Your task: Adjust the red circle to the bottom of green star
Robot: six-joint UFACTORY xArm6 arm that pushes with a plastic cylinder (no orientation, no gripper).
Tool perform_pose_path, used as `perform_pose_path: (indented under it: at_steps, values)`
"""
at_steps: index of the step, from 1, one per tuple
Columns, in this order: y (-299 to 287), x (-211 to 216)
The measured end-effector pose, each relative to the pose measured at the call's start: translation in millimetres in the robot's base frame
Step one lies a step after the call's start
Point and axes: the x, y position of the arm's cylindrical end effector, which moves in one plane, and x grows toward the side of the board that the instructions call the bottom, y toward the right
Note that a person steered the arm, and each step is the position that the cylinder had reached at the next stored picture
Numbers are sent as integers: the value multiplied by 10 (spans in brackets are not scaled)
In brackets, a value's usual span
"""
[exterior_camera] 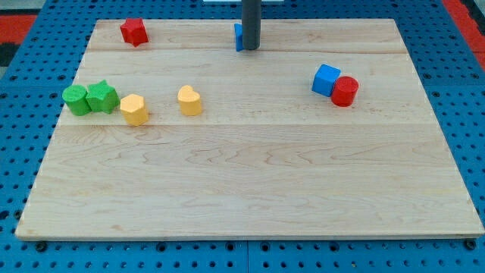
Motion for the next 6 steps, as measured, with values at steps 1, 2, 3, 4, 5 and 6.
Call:
perform_pose_path:
  at_steps: [1, 2, 3, 4, 5, 6]
  values:
    - [17, -91]
    - [18, -60]
    - [60, 83]
    - [60, 83]
    - [62, 86]
    - [171, 392]
